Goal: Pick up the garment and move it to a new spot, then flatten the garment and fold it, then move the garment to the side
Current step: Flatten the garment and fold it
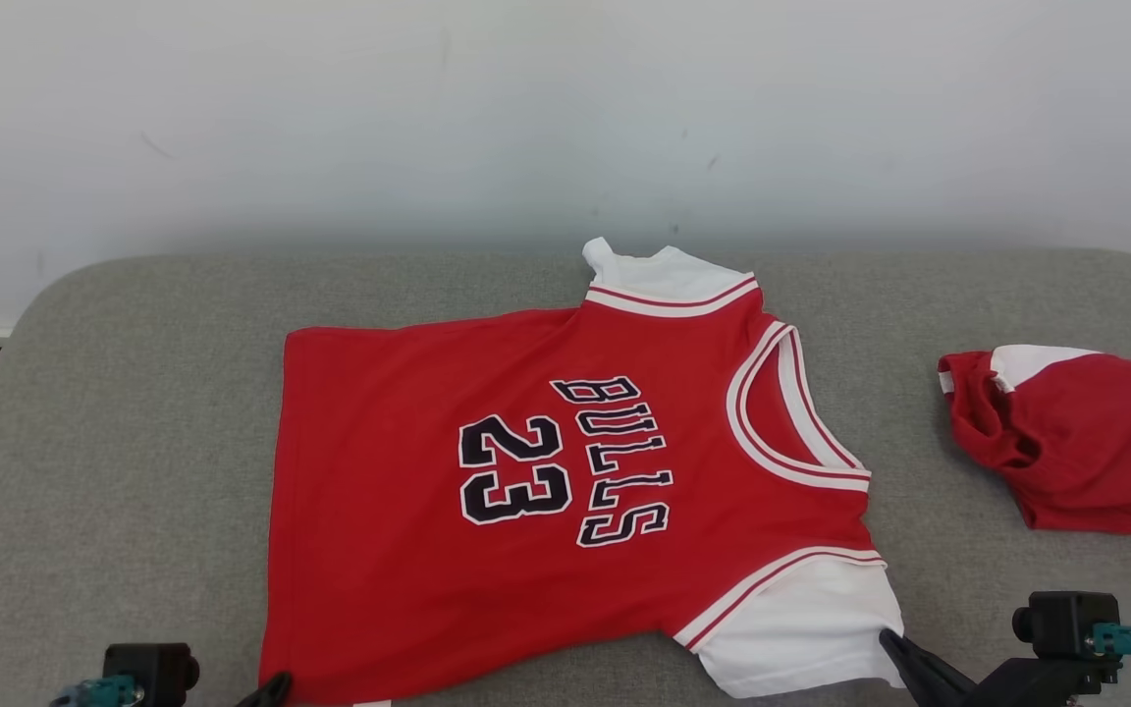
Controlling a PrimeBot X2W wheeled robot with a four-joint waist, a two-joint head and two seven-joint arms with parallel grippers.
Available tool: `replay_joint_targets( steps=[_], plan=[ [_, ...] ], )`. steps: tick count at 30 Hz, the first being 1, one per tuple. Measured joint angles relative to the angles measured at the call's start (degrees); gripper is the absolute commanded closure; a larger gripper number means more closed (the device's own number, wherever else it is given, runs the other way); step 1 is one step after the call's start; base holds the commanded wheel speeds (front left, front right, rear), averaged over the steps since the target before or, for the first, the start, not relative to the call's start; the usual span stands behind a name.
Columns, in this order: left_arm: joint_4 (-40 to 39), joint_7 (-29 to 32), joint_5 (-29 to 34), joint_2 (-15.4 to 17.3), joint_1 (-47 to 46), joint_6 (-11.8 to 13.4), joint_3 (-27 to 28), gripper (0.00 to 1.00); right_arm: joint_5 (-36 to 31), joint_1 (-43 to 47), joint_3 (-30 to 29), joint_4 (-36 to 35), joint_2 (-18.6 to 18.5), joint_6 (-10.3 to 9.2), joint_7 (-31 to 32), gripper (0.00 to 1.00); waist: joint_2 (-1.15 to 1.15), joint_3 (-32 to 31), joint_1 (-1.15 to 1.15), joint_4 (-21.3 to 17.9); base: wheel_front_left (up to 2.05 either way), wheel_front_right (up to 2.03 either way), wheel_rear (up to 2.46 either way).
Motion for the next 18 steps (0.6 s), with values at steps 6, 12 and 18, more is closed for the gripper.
replay_joint_targets(
  steps=[6, 12, 18],
  plan=[
    [-0.45, 0.24, 1.26, 0.22, -0.03, 1.42, 0.29, 0.0, -1.68, -0.09, -0.42, -0.25, -0.22, -1.45, 0.36, 0.0, 0.0, 0.37, 0.0, 0.33, 0.0, 0.0, 0.0],
    [-2.58, -0.88, 1.13, 0.35, 0.06, 2.14, 1.47, 0.0, -3.02, -0.03, -1.97, -1.36, -1.04, -2.13, 0.05, 0.0, 0.0, 0.5, 0.0, 0.33, 0.0, 0.0, 0.0],
    [-5.01, -2.9, 1.18, 0.99, 1.19, 3.3, 3.21, 0.0, -3.13, 0.26, -3.59, -5.34, -0.58, -3.07, -1.98, 0.0, 0.0, 0.84, 0.0, -0.12, 0.0, 0.0, 0.0]
  ],
)
